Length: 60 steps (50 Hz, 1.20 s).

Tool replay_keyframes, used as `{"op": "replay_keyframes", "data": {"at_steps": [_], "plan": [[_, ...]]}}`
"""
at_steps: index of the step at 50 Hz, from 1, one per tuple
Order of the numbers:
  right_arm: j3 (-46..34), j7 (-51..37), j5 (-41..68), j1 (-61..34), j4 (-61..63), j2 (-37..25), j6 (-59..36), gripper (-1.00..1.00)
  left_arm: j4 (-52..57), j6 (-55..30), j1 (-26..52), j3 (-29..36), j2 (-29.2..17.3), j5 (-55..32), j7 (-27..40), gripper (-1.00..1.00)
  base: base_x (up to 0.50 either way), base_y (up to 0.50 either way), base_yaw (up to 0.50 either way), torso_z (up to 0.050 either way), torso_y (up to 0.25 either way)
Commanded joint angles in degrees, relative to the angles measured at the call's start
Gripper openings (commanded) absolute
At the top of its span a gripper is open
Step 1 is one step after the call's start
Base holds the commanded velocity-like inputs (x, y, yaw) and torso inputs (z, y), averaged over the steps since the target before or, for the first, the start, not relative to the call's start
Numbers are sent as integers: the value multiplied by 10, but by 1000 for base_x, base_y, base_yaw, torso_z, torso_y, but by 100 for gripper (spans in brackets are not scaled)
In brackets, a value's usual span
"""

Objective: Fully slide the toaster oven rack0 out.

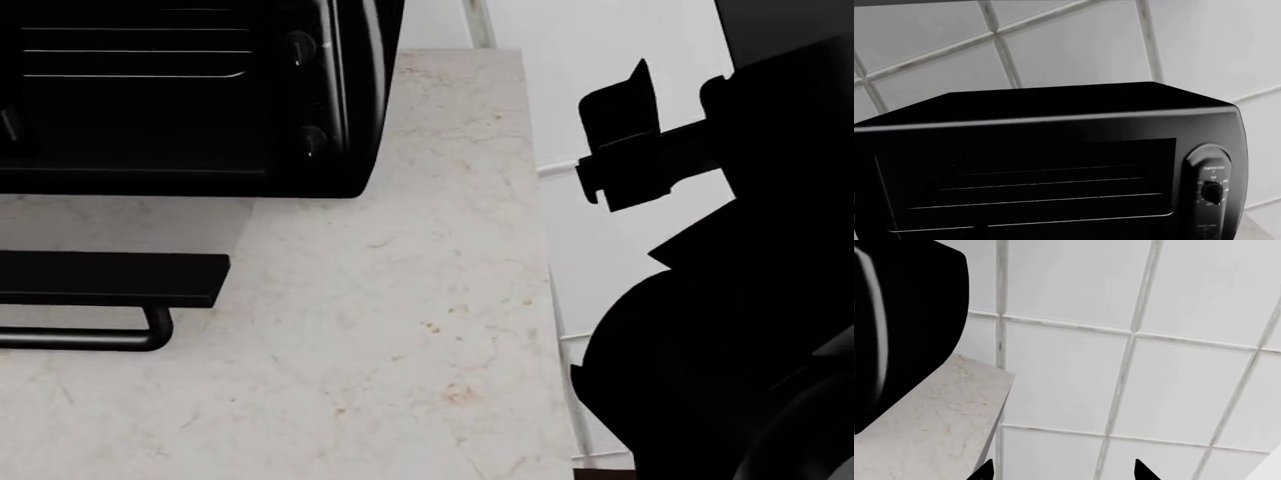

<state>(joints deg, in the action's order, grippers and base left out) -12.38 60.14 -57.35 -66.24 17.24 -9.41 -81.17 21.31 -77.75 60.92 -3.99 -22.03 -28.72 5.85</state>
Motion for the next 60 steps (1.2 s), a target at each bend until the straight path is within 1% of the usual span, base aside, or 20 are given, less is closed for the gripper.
{"op": "replay_keyframes", "data": {"at_steps": [1,8,9,12,13,16,18,21,23,25,30,33,38,39,41,46,51,54,55,60], "plan": [[4,2,1,17,8,4,0,100,6,-6,-5,-6,-2,-7,2,100,500,0,0,0,15],[-6,19,-11,33,36,6,-17,100,17,-13,-16,-12,-5,-11,6,100,36,0,0,0,0],[-9,24,-13,36,42,6,-20,100,11,-18,-6,-10,-6,-11,6,100,0,0,0,0,0],[-9,26,-13,44,50,8,-19,100,19,-6,-14,-2,-13,-8,4,100,0,0,0,0,0],[-7,25,-12,49,52,9,-17,100,25,5,-17,10,-23,-3,2,100,0,0,0,0,0],[13,4,6,69,50,16,8,100,47,71,-35,79,-82,25,-27,100,0,0,0,0,0],[17,3,5,80,59,19,6,100,67,71,-34,76,-105,7,-56,100,0,0,0,0,0],[46,-24,27,109,63,35,31,100,102,63,-39,104,-143,13,-64,100,0,0,0,0,0],[62,-42,44,122,57,46,50,100,142,85,-69,128,-189,17,-86,100,0,0,0,0,0],[70,-52,54,128,54,52,61,100,180,74,-95,135,-216,3,-103,100,0,0,0,0,0],[67,-53,57,133,61,53,58,100,228,58,-95,141,-257,-11,-125,100,0,0,0,0,0],[66,-49,54,135,70,50,49,100,233,56,-81,148,-269,-18,-140,100,0,0,0,0,0],[60,-46,50,140,81,48,40,100,224,106,-67,193,-298,3,-173,100,0,0,0,0,0],[60,-46,50,140,82,48,38,100,218,124,-60,217,-303,18,-179,100,0,0,0,0,0],[58,-47,49,143,84,48,36,100,194,148,-39,273,-311,56,-189,100,0,0,0,0,0],[55,-46,50,140,83,46,31,100,142,184,8,326,-307,93,-219,100,0,0,0,0,0],[53,-47,51,140,83,46,30,100,92,250,57,408,-292,157,-252,100,0,0,0,0,0],[58,-53,58,143,81,49,35,100,75,268,58,428,-287,171,-256,100,0,0,0,0,0],[58,-54,60,143,81,50,35,100,62,289,57,446,-291,185,-264,100,0,0,0,0,0],[47,-45,49,146,96,46,17,100,18,309,63,464,-269,199,-266,100,0,0,0,0,0]]}}
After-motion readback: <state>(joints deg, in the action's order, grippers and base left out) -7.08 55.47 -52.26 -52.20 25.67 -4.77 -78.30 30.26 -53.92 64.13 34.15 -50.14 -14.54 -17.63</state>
